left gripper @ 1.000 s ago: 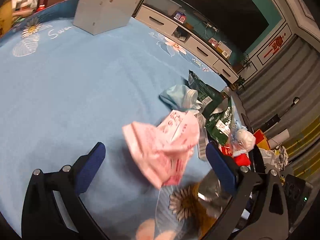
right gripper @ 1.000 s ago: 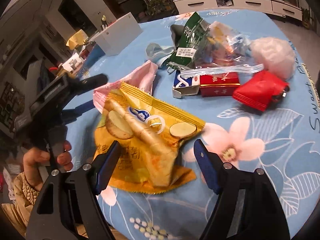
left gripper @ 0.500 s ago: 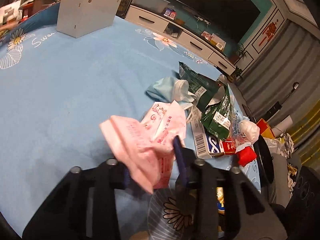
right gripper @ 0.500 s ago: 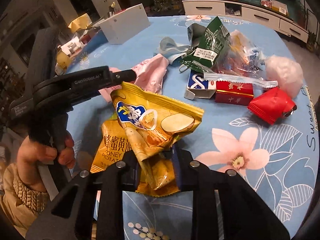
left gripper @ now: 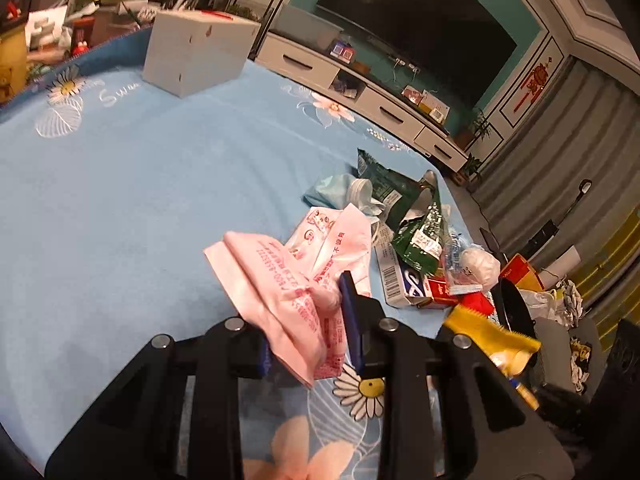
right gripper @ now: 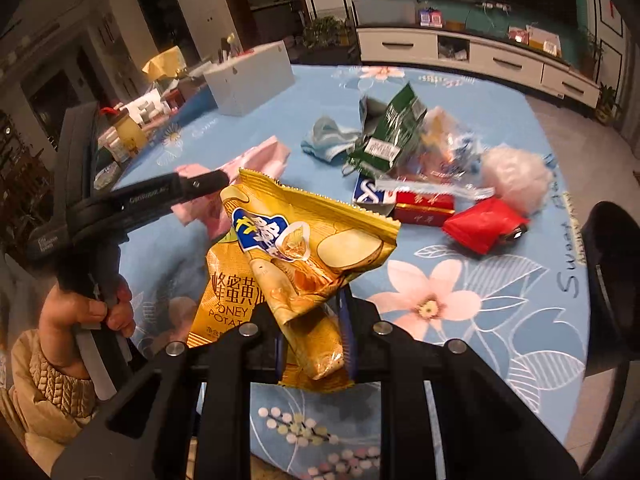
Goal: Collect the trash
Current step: 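Carry the pink wrapper and yellow chip bags over the black bin and release both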
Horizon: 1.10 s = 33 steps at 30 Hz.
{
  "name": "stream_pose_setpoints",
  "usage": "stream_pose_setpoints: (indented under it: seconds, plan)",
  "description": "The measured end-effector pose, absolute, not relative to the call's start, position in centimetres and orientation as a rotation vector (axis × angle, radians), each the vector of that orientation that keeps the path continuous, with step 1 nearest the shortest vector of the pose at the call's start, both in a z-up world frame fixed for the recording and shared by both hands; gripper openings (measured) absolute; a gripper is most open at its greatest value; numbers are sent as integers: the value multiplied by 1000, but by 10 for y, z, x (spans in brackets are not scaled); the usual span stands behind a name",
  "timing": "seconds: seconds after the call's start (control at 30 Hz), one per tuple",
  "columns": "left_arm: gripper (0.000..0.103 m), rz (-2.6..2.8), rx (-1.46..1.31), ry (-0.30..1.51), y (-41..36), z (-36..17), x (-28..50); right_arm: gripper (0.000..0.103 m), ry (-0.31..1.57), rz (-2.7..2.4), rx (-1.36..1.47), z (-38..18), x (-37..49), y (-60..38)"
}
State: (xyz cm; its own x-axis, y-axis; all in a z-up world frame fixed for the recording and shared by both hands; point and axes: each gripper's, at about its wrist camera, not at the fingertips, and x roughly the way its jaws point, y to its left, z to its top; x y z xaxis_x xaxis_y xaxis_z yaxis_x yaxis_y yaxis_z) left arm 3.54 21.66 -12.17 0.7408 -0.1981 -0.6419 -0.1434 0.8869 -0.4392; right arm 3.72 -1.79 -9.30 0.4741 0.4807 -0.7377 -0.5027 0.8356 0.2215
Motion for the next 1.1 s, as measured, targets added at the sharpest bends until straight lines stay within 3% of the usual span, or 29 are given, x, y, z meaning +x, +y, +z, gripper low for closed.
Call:
stream_pose_setpoints:
  seconds: [0.43,1.1]
  plan:
    - [30,-80,-413,661,192,-79,-1,23,767,567,28,-54,17,-54]
    - [30,-210,-307,641,124,-47,1,23,657,412,161,-39,22,-138]
